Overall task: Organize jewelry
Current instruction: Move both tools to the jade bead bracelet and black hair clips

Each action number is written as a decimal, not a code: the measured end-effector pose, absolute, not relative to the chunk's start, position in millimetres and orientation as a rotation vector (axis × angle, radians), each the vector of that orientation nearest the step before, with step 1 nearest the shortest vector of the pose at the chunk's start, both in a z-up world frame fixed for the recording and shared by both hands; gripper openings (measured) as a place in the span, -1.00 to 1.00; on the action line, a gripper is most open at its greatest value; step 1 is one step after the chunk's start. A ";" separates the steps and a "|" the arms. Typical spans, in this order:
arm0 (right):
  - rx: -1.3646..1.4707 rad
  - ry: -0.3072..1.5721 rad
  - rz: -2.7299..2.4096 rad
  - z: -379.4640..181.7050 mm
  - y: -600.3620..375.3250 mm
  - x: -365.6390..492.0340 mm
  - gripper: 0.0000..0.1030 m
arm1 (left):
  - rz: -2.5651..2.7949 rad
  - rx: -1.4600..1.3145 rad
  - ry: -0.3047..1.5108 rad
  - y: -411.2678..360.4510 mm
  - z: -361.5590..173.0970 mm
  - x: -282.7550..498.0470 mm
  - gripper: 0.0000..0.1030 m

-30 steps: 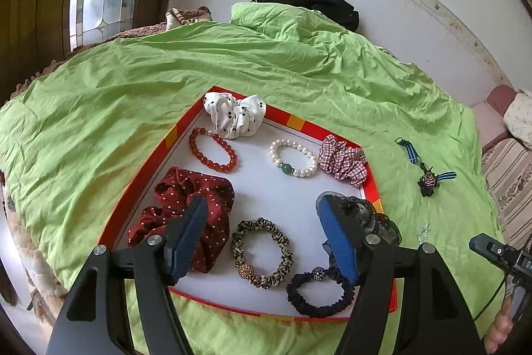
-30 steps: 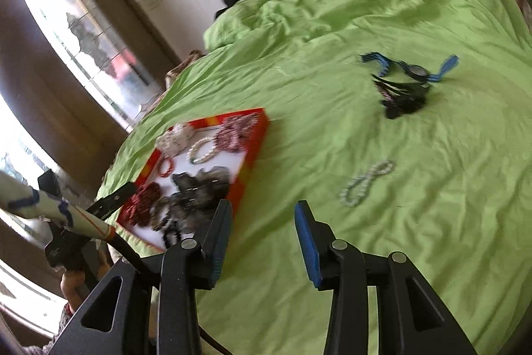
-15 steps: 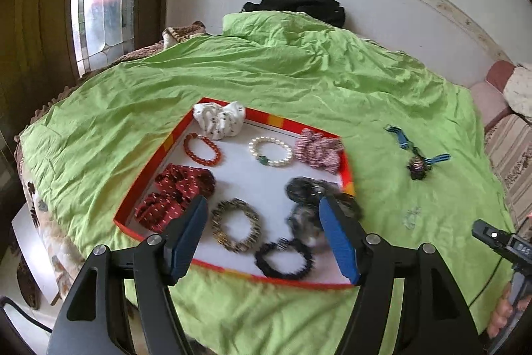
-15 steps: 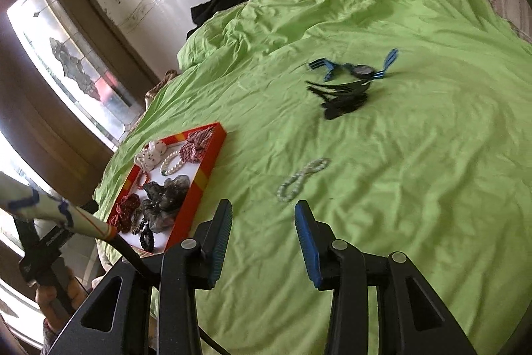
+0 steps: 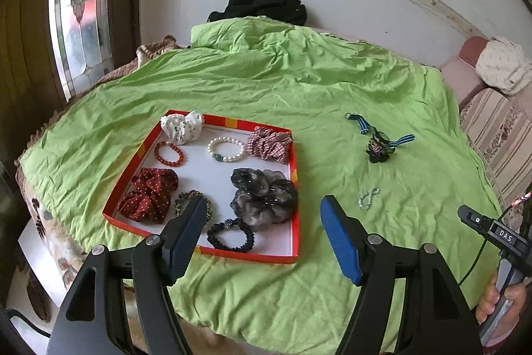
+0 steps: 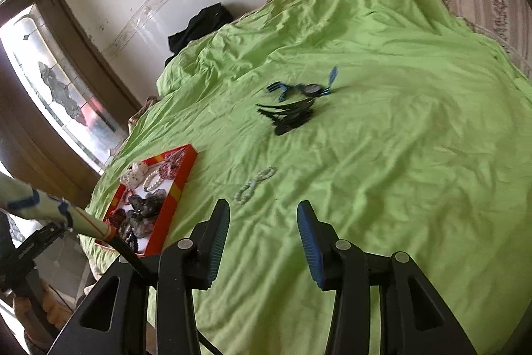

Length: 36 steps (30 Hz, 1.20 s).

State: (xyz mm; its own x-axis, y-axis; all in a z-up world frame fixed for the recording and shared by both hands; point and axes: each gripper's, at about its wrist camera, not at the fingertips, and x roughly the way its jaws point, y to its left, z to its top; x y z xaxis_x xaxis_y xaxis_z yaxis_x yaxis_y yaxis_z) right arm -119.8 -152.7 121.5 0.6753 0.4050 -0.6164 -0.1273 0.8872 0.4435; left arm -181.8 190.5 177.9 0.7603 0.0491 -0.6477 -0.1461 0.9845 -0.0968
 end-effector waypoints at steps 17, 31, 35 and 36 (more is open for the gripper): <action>0.424 0.802 0.225 107.9 -182.0 -120.6 -0.02 | 0.003 0.022 0.769 121.6 166.7 -173.6 0.42; 0.390 0.827 0.222 111.0 -175.6 -91.6 0.07 | -0.040 0.120 0.870 80.6 132.2 -135.1 0.42; 0.363 0.820 0.223 117.0 -167.8 -76.6 0.08 | -0.031 0.156 0.881 72.2 125.6 -122.6 0.42; 0.359 0.817 0.226 118.8 -166.0 -72.6 0.09 | -0.029 0.160 0.887 71.2 123.5 -119.9 0.42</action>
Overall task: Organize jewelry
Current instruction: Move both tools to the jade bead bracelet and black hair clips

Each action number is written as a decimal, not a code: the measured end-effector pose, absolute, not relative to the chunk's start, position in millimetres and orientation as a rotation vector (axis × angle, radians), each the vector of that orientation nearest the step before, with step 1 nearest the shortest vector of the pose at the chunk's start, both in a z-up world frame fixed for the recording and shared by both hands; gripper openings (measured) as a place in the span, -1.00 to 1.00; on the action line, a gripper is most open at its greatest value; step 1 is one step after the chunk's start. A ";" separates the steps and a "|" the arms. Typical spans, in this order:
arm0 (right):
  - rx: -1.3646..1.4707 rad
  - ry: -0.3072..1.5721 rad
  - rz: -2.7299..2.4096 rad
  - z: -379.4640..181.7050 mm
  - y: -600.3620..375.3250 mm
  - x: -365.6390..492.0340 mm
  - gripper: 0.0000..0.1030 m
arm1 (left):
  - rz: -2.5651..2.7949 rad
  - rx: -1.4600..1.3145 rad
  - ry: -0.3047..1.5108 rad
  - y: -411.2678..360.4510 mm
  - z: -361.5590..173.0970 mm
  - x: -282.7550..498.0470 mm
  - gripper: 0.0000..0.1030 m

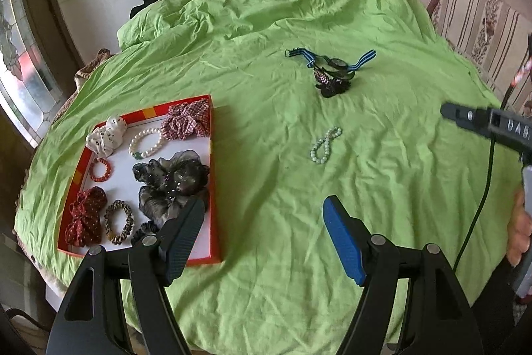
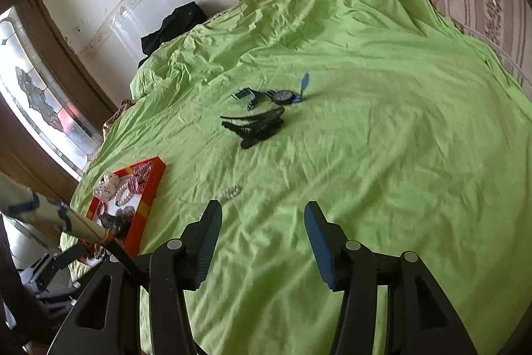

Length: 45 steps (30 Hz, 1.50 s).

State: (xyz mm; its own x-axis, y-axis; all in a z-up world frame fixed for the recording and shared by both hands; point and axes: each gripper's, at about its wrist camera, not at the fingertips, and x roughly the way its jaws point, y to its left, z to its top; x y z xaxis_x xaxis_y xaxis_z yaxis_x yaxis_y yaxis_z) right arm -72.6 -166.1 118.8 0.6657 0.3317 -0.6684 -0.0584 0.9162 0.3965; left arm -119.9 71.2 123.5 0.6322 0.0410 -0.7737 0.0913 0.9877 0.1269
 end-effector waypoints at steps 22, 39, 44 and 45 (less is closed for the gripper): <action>0.185 0.737 0.248 132.7 -125.7 12.7 0.18 | -0.001 0.173 1.001 64.4 83.5 -72.1 0.42; 0.136 0.786 0.286 91.7 -144.1 67.1 0.18 | -0.121 0.088 1.048 49.1 65.2 -26.3 0.42; 0.160 0.780 0.380 88.5 -138.3 75.6 0.24 | -0.183 0.046 1.089 38.2 42.9 -6.9 0.20; 0.141 0.776 0.403 87.9 -132.4 76.9 0.27 | -0.194 0.031 1.092 37.4 40.2 -2.7 0.13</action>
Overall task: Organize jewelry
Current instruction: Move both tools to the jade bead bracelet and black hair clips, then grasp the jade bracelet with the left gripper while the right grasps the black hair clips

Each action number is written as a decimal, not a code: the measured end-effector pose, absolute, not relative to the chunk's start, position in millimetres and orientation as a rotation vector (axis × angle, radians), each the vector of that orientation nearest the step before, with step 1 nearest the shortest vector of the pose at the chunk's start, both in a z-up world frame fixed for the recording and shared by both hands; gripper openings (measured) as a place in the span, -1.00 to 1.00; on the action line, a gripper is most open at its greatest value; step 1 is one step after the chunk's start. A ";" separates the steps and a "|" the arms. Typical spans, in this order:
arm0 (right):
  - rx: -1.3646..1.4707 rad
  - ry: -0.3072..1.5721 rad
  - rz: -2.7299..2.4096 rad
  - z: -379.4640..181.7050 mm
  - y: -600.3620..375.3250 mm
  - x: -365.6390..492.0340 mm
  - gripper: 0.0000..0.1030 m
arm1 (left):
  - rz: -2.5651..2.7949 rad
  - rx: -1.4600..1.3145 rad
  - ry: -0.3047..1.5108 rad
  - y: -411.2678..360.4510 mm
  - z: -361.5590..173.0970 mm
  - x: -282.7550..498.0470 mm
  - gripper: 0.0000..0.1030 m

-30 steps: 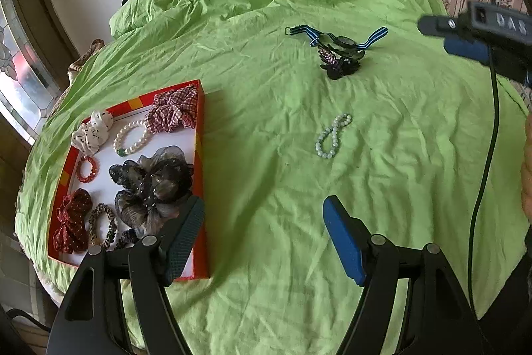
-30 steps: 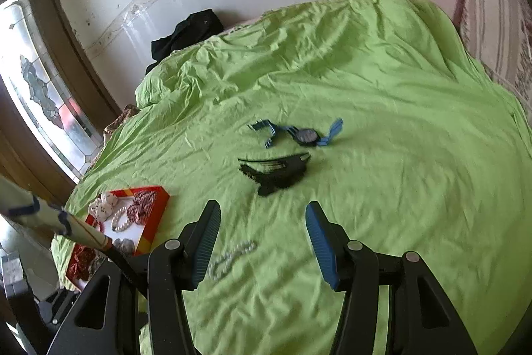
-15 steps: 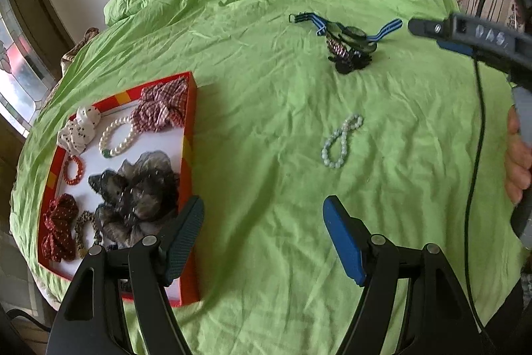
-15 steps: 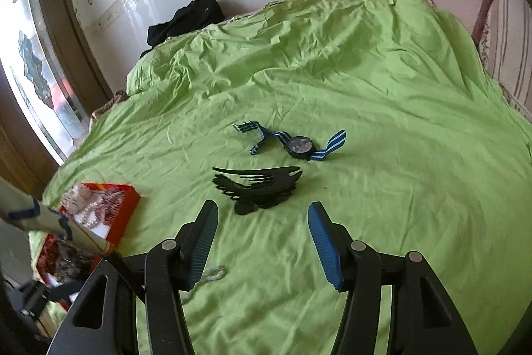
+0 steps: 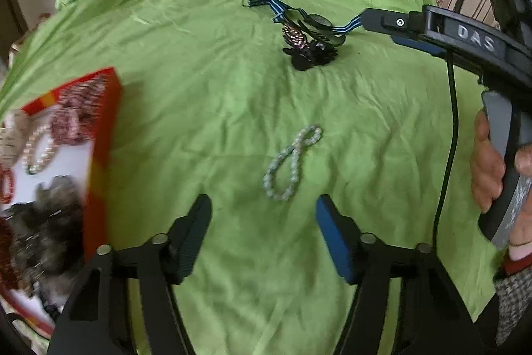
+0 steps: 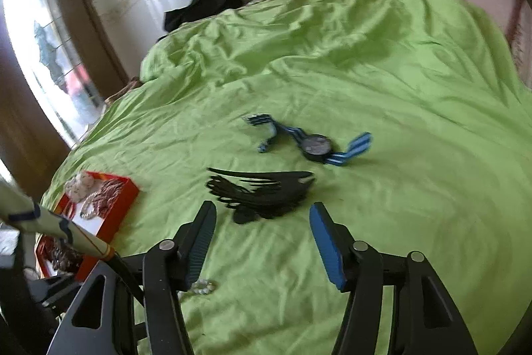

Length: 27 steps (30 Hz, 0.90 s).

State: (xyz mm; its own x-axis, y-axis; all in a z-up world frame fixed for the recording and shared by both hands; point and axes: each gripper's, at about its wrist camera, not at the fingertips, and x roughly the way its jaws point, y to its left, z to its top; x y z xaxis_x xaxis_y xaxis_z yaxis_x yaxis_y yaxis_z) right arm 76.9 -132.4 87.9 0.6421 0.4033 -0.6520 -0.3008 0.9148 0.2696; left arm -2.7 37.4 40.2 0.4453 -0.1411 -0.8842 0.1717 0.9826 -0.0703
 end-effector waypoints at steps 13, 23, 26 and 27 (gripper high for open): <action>-0.104 0.761 0.458 61.3 -70.2 101.0 0.39 | -0.245 -0.041 1.075 33.1 16.1 30.8 0.04; -0.194 0.753 0.390 49.8 -59.9 104.5 -0.48 | -0.215 -0.001 1.049 19.0 13.6 30.5 -0.05; -0.185 0.748 0.374 58.2 -61.4 99.8 -0.67 | -0.227 -0.001 1.066 17.8 15.0 28.3 -0.80; -0.172 0.745 0.376 63.2 -63.6 97.2 -0.71 | -0.229 -0.009 1.068 18.3 16.5 26.6 -0.81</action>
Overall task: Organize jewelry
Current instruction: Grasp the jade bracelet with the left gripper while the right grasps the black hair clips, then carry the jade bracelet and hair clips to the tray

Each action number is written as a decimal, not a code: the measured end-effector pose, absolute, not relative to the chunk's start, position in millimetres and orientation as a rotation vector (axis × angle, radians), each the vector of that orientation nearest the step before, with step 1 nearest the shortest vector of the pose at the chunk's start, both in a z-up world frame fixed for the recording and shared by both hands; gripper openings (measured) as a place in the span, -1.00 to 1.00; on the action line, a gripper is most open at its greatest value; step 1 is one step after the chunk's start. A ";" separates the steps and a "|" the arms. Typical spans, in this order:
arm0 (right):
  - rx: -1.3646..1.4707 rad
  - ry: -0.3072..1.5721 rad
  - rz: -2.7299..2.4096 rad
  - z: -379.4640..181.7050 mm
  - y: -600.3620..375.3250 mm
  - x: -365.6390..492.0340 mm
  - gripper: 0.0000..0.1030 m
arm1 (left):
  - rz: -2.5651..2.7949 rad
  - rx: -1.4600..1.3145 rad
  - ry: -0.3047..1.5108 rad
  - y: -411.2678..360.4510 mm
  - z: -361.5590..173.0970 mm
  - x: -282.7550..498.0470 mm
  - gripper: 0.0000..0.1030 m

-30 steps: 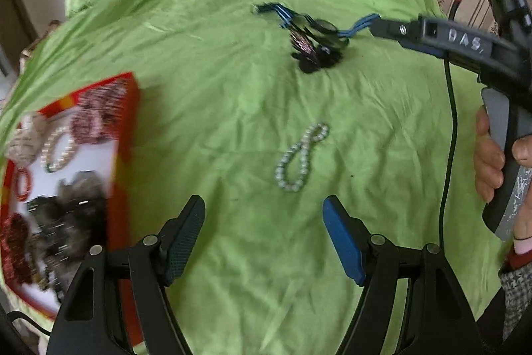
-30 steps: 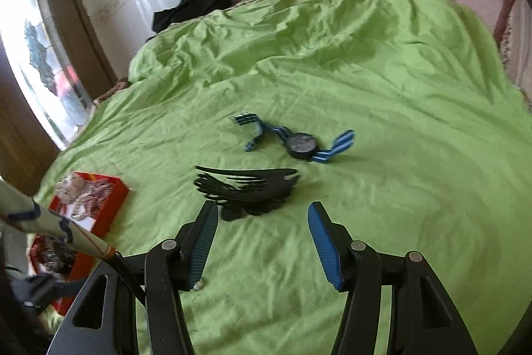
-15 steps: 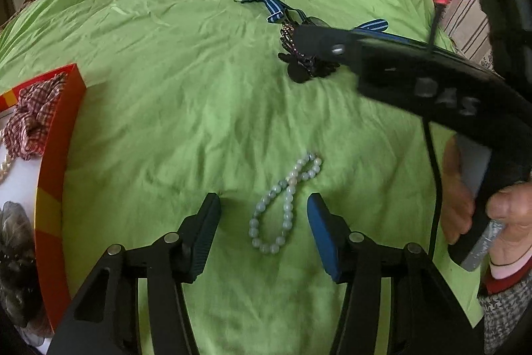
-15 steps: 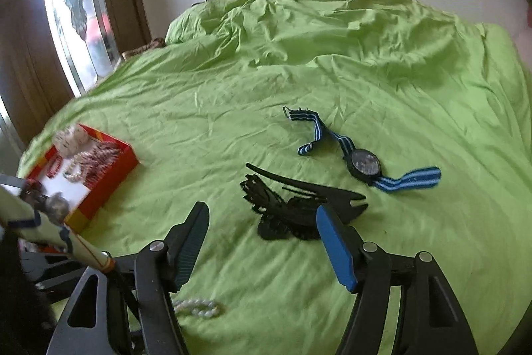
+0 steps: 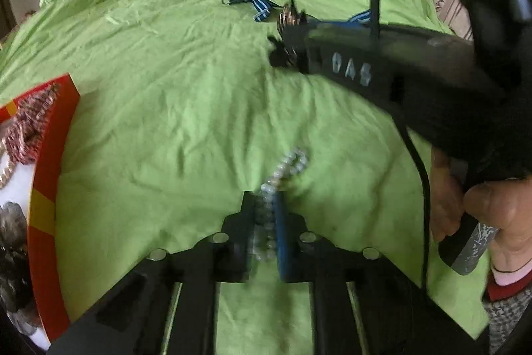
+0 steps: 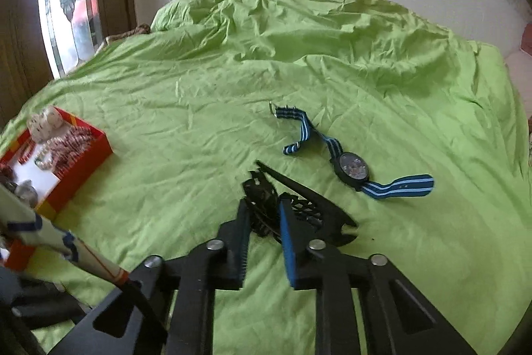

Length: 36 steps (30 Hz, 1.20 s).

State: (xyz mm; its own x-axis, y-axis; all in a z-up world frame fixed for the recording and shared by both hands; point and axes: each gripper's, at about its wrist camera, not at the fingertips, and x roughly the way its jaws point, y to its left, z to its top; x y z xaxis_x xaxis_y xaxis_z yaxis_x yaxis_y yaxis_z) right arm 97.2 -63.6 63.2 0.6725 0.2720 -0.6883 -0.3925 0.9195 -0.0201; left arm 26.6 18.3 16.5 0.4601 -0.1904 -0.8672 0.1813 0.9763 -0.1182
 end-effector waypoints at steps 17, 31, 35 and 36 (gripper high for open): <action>0.135 0.727 0.496 125.3 -89.9 21.0 -0.82 | -0.218 -0.156 0.929 69.4 105.8 -53.5 -0.89; 0.267 0.710 0.464 138.1 -104.8 -66.2 -0.82 | -0.056 -0.054 0.786 103.0 157.0 -115.8 -0.89; 0.292 0.723 0.442 135.9 -111.1 -84.2 -0.82 | -0.016 -0.027 0.748 110.0 164.8 -129.4 -0.89; 0.294 0.725 0.436 135.5 -112.0 -88.1 -0.82 | -0.010 -0.025 0.741 112.0 166.6 -132.0 -0.89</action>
State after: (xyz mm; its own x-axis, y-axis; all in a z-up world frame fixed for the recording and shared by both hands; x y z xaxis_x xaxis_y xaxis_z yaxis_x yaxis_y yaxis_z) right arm -88.1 -112.0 135.5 0.6651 0.4798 -0.5723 -0.2807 0.8707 0.4037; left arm -132.0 112.0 166.6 0.7379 -0.0181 -0.6747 0.0006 0.9997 -0.0262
